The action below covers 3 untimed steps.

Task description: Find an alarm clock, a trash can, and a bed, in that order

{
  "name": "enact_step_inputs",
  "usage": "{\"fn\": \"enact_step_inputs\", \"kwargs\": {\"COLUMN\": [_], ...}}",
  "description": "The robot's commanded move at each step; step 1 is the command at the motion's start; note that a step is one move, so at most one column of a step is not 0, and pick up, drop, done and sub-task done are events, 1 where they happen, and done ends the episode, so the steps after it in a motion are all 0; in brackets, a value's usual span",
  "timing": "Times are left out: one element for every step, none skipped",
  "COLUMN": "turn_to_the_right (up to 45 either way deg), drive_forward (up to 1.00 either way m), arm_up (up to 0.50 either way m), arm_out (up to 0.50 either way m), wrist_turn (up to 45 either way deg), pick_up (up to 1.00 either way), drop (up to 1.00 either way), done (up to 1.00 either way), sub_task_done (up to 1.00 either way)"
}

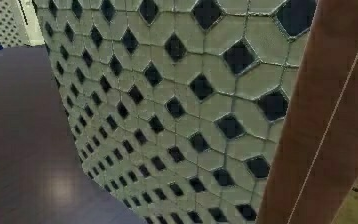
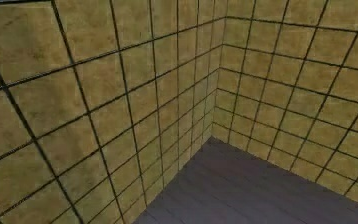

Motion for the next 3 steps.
{"fn": "enact_step_inputs", "kwargs": {"turn_to_the_right": [-39.0,0.0,0.0], "drive_forward": [0.0,1.0,1.0], "arm_up": [0.0,0.0,0.0], "arm_out": [0.0,0.0,0.0], "wrist_turn": [0.0,0.0,0.0], "pick_up": [0.0,0.0,0.0], "drop": [0.0,0.0,0.0], "done": [0.0,0.0,0.0], "sub_task_done": [0.0,0.0,0.0]}}
